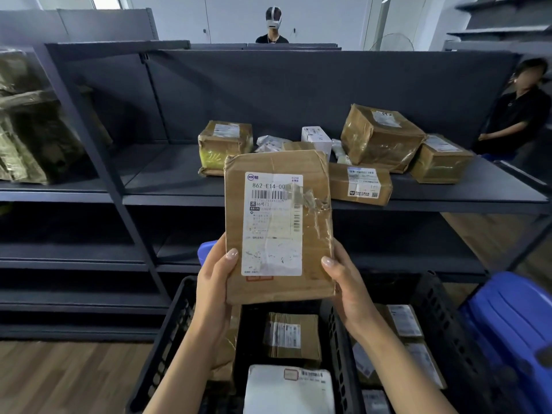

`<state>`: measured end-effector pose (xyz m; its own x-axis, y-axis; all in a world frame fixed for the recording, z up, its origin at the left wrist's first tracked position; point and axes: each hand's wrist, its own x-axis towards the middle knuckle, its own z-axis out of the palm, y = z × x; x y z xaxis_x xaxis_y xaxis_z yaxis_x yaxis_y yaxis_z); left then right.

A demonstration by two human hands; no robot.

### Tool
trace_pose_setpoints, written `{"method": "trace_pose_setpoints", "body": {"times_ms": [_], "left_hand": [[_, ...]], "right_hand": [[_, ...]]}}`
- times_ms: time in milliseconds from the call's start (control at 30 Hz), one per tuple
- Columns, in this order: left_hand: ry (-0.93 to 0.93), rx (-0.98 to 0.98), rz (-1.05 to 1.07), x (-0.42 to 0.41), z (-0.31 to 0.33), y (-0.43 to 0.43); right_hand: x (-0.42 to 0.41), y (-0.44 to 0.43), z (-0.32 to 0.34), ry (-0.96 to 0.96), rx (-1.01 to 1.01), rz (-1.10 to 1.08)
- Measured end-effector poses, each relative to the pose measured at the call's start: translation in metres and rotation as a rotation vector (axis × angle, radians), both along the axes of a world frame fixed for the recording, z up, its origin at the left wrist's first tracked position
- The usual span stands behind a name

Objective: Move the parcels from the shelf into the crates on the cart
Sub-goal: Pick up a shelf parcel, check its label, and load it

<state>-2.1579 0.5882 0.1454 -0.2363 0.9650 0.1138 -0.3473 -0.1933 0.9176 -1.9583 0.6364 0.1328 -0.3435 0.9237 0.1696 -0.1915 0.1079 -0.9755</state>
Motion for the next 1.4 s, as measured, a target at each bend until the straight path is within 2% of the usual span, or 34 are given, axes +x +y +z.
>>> {"method": "trace_pose_setpoints", "body": {"times_ms": [333, 733, 967, 1300, 1400], "left_hand": [[0.079, -0.051, -0.082, 0.005, -0.014, -0.011], [0.069, -0.279, -0.135, 0.019, -0.075, -0.006], [0.197, -0.465, -0.126, 0.031, -0.094, -0.018], [0.316, -0.474, -0.187, 0.102, -0.087, -0.011], [0.324, -0.492, -0.192, 0.137, -0.092, -0.003]], "right_hand": [[0.005, -0.016, -0.02, -0.043, -0.069, -0.087], [0.02, -0.028, -0.057, -0.239, -0.283, -0.236], [0.028, -0.053, -0.081, -0.256, -0.381, -0.326], [0.108, -0.036, -0.086, -0.209, -0.358, -0.327], [0.147, -0.032, -0.089, -0.282, -0.308, -0.351]]}}
